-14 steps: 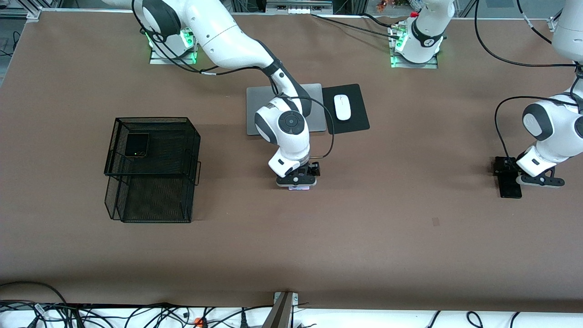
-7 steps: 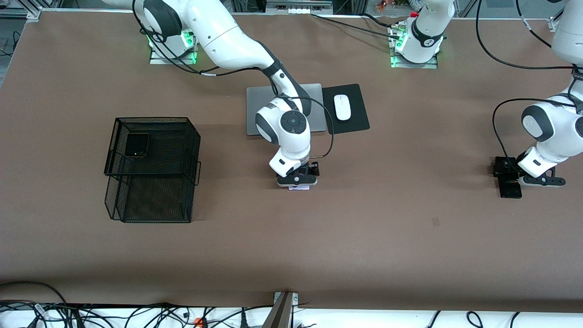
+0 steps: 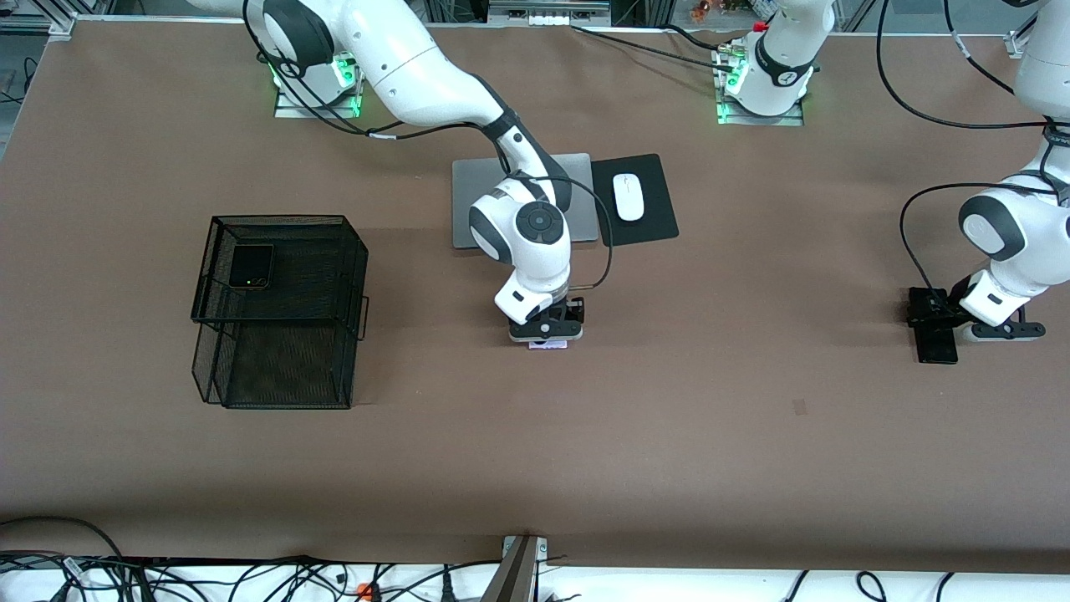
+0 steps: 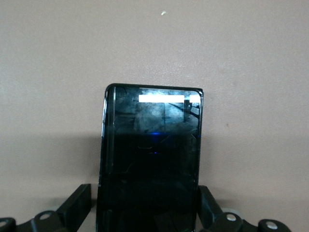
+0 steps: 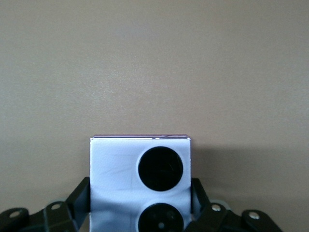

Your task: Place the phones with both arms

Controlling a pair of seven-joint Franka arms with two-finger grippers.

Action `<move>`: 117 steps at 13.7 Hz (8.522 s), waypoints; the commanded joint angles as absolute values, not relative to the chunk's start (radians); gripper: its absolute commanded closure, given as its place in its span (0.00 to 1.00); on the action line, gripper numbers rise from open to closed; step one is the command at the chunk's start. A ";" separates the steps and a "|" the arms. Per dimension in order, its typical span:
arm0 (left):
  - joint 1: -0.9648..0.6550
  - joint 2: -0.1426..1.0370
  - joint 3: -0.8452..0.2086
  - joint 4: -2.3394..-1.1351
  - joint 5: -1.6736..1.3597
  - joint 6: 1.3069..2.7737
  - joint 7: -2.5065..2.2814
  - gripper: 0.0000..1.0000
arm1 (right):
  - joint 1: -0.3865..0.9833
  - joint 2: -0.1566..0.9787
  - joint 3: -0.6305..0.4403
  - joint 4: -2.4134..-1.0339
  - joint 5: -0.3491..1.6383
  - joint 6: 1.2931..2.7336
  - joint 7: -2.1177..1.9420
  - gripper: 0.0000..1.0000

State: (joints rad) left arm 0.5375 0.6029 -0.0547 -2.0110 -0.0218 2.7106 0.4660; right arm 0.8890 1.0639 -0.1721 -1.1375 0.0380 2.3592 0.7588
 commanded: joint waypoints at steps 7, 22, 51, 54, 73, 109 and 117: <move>0.537 0.649 -0.066 -1.964 -0.087 2.715 0.459 1.00 | 0.879 0.915 -0.316 -1.134 0.034 2.118 0.683 0.88; 0.425 0.615 -0.066 -1.758 -0.072 2.281 0.223 1.00 | 0.491 0.629 -0.453 -1.509 0.268 1.998 0.018 0.83; -0.561 0.780 -0.054 -1.488 -0.014 2.381 -0.747 1.00 | 0.460 0.647 -0.453 -1.563 0.295 2.105 -0.012 0.01; -0.604 0.865 -0.048 -1.402 0.037 2.381 -0.797 1.00 | 0.445 0.647 -0.468 -1.484 0.295 2.019 -0.020 0.01; -0.632 0.887 0.052 -1.258 0.078 2.191 -0.775 0.00 | 0.403 0.609 -0.474 -1.150 0.353 1.526 0.095 0.00; -0.103 0.017 0.038 -1.572 0.002 1.529 0.037 0.00 | 0.976 1.140 -0.278 -1.071 0.135 2.456 0.698 0.00; -0.104 0.037 0.040 -1.545 0.000 1.531 0.021 0.00 | 0.977 1.143 -0.278 -1.072 0.052 2.456 0.698 0.00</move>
State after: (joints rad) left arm -0.1072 0.0465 0.0402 -1.5435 0.0170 1.5284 0.0086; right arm 0.9733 1.1155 -0.2690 -1.1043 0.0945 2.4486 0.6739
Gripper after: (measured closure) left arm 0.000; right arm 0.000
